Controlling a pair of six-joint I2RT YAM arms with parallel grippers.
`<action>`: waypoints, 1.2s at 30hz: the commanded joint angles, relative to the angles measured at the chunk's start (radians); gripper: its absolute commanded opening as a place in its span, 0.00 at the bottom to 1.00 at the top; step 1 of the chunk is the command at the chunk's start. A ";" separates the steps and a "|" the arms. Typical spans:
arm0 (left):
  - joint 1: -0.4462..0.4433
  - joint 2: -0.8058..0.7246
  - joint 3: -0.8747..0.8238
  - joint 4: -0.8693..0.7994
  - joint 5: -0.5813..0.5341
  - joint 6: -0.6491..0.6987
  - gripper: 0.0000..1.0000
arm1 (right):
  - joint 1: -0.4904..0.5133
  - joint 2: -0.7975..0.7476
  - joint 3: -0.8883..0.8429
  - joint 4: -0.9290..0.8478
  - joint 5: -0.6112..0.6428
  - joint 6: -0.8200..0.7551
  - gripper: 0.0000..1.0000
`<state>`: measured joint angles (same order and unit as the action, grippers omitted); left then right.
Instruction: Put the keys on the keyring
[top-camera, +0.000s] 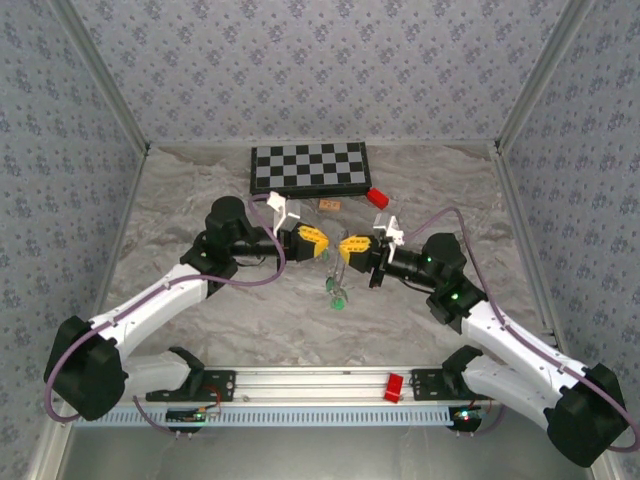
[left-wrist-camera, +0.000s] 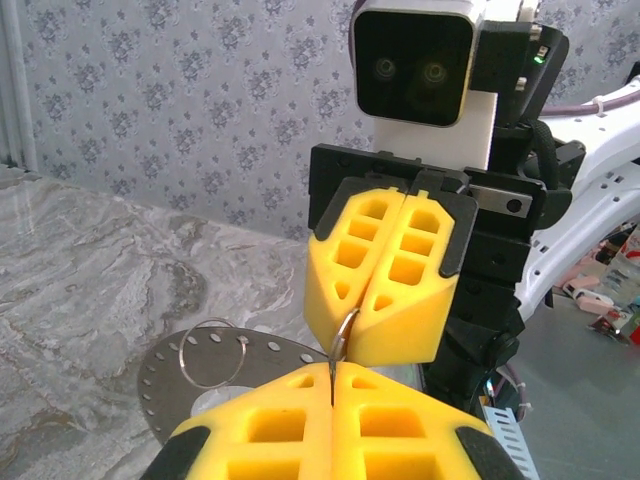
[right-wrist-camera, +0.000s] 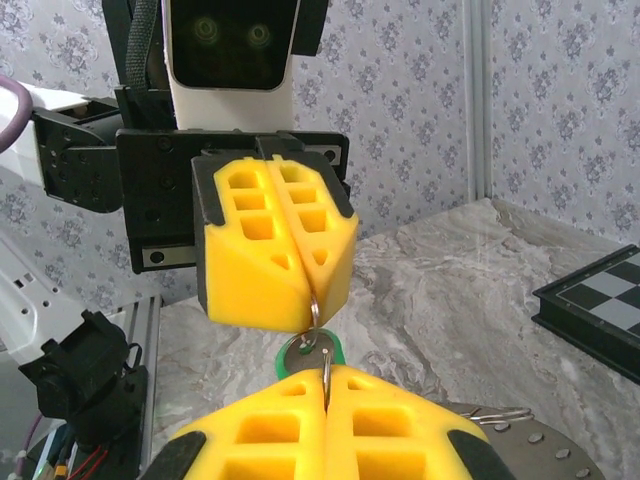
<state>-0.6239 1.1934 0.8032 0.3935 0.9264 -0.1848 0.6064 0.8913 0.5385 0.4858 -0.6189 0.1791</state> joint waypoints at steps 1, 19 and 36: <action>-0.005 0.008 0.024 0.025 0.035 -0.011 0.00 | -0.008 0.001 0.003 0.079 -0.029 0.035 0.00; -0.014 0.031 0.036 0.035 0.045 -0.018 0.00 | -0.012 0.029 0.012 0.087 -0.063 0.040 0.00; -0.014 0.020 0.032 0.044 0.051 -0.023 0.00 | -0.017 0.036 0.010 0.079 -0.045 0.033 0.00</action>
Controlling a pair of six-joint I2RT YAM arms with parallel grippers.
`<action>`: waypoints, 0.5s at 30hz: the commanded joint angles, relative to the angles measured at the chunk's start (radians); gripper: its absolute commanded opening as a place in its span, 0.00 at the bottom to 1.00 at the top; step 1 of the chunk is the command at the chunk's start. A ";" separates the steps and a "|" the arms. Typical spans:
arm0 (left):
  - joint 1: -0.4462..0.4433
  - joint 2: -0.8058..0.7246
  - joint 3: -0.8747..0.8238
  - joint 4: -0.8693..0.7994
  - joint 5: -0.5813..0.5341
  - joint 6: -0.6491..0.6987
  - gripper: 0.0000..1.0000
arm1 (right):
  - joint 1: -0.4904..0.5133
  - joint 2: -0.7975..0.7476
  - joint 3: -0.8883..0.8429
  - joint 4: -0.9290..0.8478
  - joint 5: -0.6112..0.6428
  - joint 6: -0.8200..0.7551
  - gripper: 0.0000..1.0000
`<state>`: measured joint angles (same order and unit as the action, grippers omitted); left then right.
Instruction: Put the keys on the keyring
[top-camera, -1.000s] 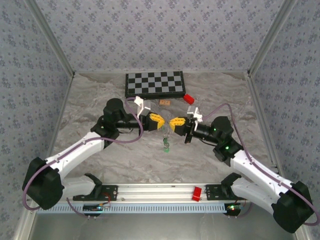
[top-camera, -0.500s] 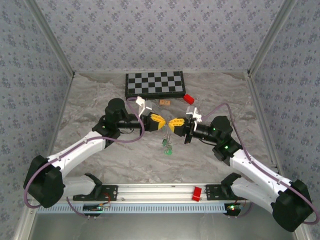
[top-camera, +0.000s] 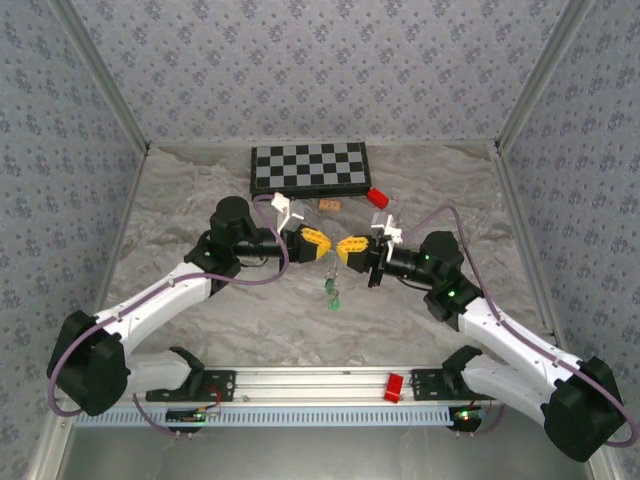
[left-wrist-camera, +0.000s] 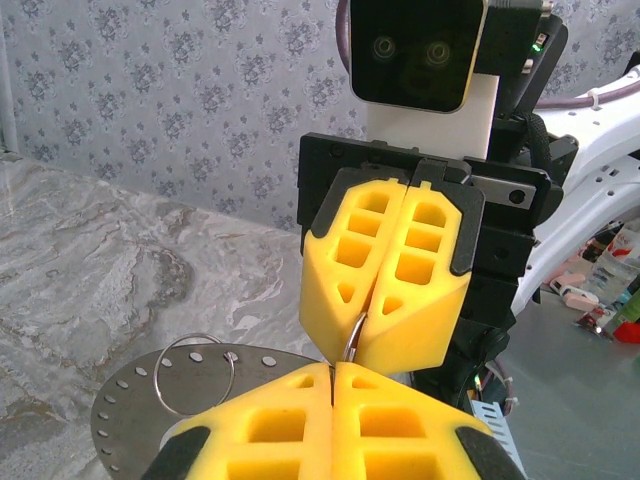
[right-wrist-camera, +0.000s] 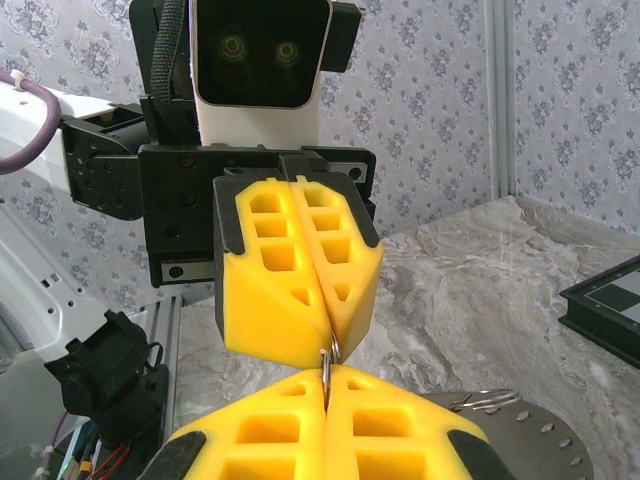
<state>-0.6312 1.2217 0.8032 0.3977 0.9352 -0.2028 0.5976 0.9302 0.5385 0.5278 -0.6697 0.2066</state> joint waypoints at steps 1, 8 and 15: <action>-0.006 -0.010 0.032 0.038 0.041 -0.005 0.00 | -0.007 -0.002 0.009 0.037 0.004 0.008 0.00; -0.005 -0.010 0.030 0.026 0.026 0.008 0.00 | -0.013 -0.023 0.005 0.037 0.014 0.005 0.00; -0.005 -0.008 0.030 0.023 0.023 0.009 0.00 | -0.012 -0.019 0.004 0.039 0.010 0.007 0.00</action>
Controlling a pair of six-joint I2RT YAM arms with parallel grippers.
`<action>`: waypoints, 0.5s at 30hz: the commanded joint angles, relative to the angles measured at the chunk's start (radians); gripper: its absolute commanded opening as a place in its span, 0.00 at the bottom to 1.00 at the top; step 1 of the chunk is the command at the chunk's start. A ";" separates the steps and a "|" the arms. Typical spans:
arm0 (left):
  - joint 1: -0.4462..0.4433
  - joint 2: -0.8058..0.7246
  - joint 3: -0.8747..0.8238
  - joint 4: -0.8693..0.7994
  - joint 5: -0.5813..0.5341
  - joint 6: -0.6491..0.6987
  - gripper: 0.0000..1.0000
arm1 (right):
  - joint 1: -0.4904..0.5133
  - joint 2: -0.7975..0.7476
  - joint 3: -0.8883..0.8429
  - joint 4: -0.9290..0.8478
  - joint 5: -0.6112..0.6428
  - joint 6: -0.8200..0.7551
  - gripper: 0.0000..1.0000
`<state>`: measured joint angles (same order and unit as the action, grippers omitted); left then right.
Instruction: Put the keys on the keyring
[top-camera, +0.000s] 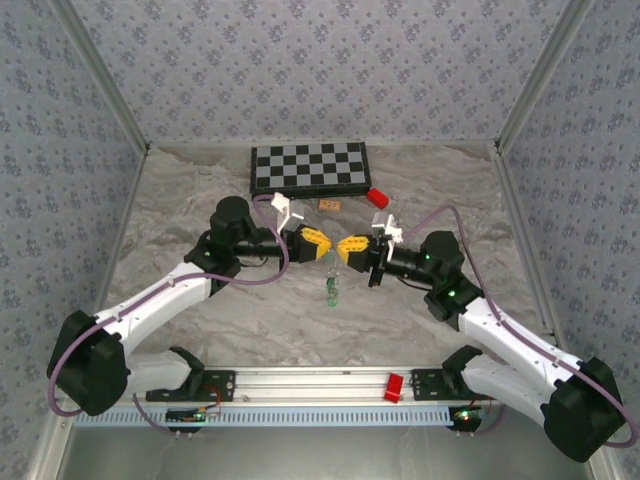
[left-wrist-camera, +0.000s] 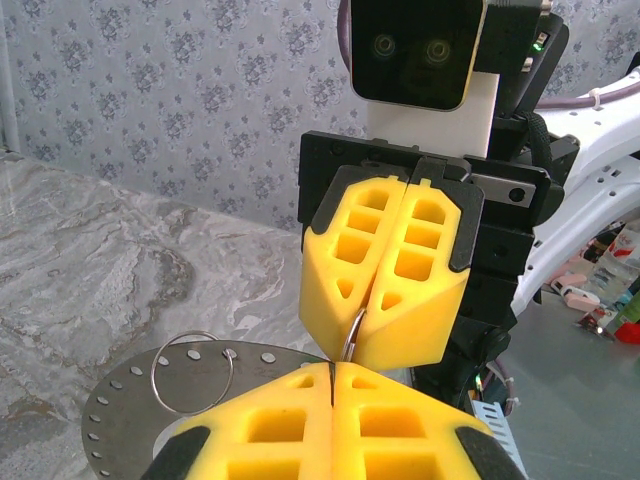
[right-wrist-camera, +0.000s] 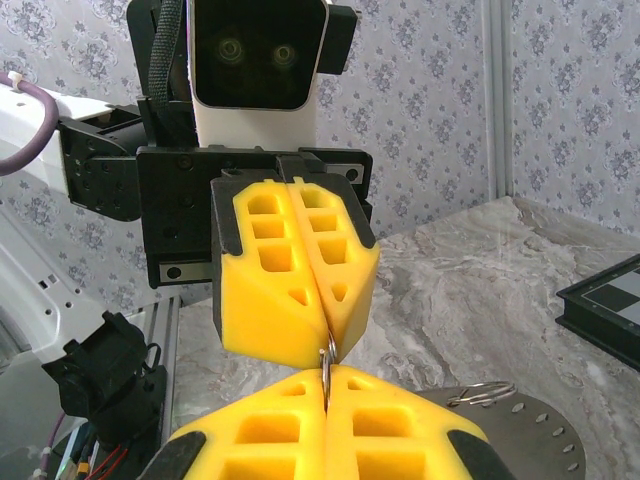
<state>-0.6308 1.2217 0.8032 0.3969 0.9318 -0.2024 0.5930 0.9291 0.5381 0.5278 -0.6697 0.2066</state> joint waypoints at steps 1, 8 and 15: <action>-0.005 -0.008 0.030 0.024 0.026 0.009 0.00 | -0.007 -0.017 0.004 0.040 0.011 0.006 0.00; -0.005 -0.008 0.030 0.025 0.033 0.009 0.00 | -0.009 -0.013 0.002 0.040 0.024 0.006 0.00; -0.005 -0.003 0.031 0.018 0.028 0.013 0.00 | -0.011 -0.013 0.003 0.042 0.016 0.006 0.00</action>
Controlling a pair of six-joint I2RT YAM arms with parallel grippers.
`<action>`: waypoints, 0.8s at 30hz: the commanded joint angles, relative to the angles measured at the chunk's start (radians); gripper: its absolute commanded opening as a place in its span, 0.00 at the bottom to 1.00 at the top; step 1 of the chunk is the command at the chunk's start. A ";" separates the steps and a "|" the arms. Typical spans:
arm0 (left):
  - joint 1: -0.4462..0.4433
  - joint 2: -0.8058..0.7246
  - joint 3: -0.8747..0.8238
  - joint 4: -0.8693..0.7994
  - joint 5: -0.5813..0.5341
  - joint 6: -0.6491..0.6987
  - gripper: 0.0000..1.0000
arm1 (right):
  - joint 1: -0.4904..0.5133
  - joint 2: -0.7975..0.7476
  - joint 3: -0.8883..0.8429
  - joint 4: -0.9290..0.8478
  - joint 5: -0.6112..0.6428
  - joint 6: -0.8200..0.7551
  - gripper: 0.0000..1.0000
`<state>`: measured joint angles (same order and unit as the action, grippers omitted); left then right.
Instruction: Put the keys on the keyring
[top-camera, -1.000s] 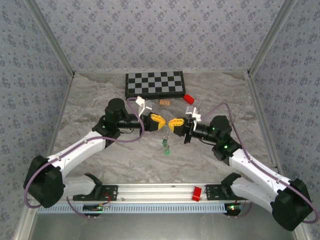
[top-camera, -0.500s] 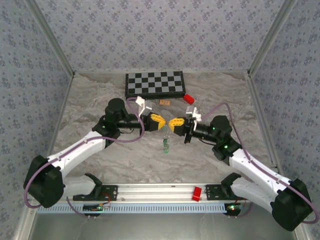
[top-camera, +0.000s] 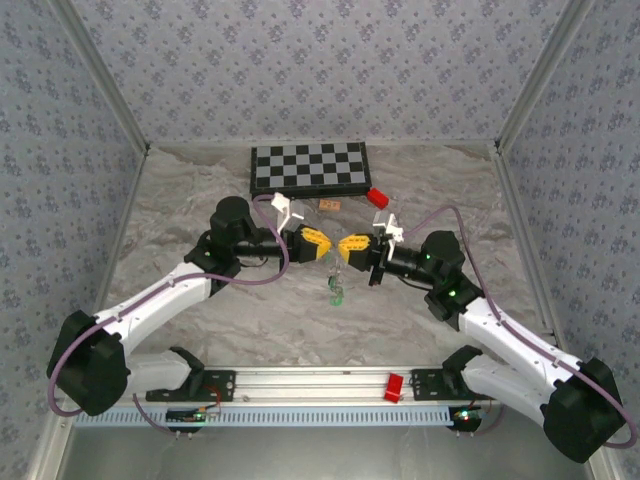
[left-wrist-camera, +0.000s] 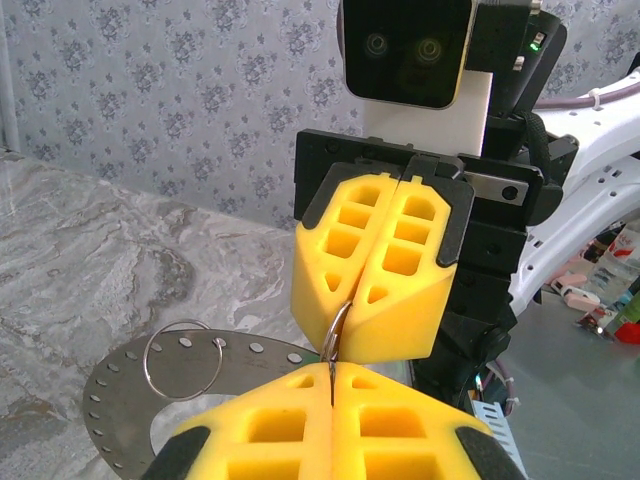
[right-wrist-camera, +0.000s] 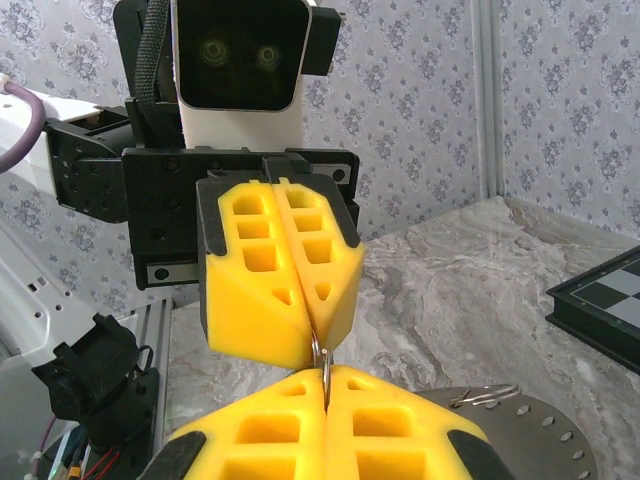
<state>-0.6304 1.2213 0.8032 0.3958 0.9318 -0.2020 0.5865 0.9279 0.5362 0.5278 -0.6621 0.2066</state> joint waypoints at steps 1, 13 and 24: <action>-0.006 -0.002 0.031 0.019 0.030 0.011 0.00 | -0.005 -0.011 0.007 0.042 0.001 0.008 0.00; -0.006 0.003 0.033 0.011 0.027 0.014 0.00 | -0.003 -0.007 0.009 0.054 -0.029 0.013 0.00; -0.006 0.006 0.035 0.012 0.030 0.013 0.00 | -0.001 0.005 0.011 0.054 -0.039 0.013 0.00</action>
<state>-0.6304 1.2217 0.8032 0.3935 0.9321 -0.2020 0.5865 0.9363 0.5362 0.5289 -0.6781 0.2070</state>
